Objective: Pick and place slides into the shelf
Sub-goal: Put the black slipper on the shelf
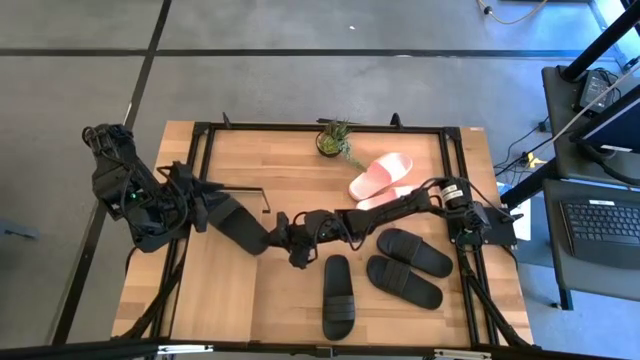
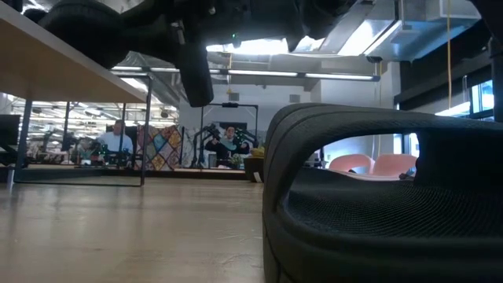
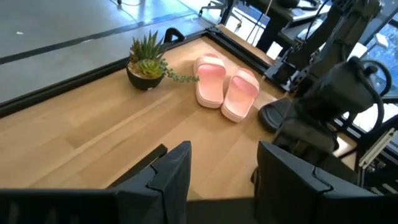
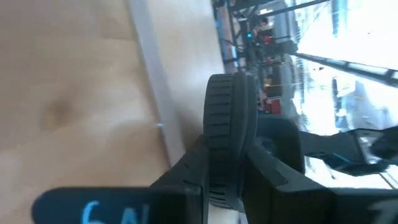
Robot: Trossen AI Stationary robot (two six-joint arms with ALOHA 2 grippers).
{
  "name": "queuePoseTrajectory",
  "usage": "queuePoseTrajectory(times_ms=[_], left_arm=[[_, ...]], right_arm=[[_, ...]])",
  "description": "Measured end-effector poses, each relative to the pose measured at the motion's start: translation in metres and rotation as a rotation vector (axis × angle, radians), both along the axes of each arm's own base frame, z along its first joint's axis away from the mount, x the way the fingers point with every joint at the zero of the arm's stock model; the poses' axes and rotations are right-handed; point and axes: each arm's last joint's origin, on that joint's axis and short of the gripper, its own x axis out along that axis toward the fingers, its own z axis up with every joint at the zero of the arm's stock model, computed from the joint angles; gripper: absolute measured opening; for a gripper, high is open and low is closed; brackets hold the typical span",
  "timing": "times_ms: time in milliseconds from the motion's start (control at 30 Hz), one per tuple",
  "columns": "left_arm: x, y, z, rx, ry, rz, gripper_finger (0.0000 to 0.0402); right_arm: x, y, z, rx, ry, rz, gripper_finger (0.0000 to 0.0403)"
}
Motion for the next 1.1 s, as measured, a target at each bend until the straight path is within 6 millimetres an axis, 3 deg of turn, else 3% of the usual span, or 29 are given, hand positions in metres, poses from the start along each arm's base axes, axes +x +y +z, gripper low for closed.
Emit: queuePoseTrajectory(times_ms=[467, 667, 1100], left_arm=[[-0.001, 0.001, -0.001, 0.011, 0.02, -0.003, 0.0175], [-0.001, 0.001, -0.001, 0.003, 0.028, -0.008, 0.0175], [-0.003, 0.002, -0.002, 0.019, 0.054, -0.011, 0.0175]], right_arm=[[-0.003, -0.007, 0.012, 0.025, -0.01, 0.216, 0.0059], [0.001, -0.025, 0.016, 0.036, -0.002, 0.225, 0.0059], [0.014, -0.068, 0.055, 0.08, 0.071, 0.338, 0.0059]])
